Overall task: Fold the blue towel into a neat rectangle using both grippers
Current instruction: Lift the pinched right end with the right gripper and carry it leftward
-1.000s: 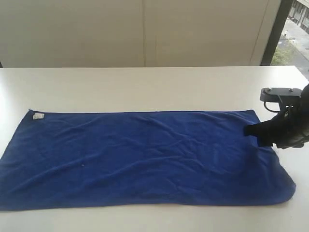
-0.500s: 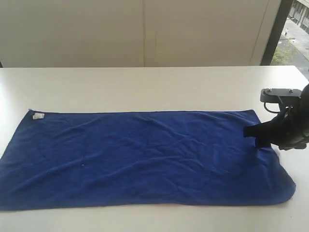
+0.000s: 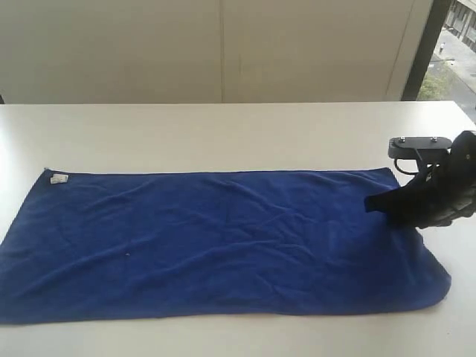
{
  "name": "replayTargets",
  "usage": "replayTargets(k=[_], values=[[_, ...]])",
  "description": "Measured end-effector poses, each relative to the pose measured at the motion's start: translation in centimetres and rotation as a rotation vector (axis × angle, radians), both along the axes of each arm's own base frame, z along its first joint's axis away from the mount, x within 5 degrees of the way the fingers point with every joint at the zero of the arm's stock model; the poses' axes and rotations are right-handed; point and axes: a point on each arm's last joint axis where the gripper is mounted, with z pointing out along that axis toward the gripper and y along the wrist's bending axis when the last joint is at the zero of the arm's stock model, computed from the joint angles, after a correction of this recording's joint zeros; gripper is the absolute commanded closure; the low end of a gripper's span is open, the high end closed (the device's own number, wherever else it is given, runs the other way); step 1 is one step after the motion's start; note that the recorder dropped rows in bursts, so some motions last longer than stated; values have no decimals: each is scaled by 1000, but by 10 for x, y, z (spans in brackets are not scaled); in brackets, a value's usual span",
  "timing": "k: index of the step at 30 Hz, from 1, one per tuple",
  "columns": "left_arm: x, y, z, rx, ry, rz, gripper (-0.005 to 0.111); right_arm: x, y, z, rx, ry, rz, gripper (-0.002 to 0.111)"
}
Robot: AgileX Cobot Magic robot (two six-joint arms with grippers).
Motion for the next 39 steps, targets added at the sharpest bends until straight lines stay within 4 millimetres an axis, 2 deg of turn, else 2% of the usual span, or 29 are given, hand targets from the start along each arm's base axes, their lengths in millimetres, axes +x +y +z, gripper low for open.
replayTargets(k=[6,10,16,21,25,32,39], values=[[0,0,0,0,0,0,107,0,1,0,2,-3,-1,101],[0,0,0,0,0,0,107,0,1,-1,10,2,-8,107],[0,0,0,0,0,0,107,-7,3,11,17,41,-6,107],[0,0,0,0,0,0,107,-12,3,38,18,30,-4,107],[0,0,0,0,0,0,107,-11,8,50,17,28,12,107],[0,0,0,0,0,0,107,-5,27,61,21,27,63,107],[0,0,0,0,0,0,107,4,56,74,36,2,110,107]])
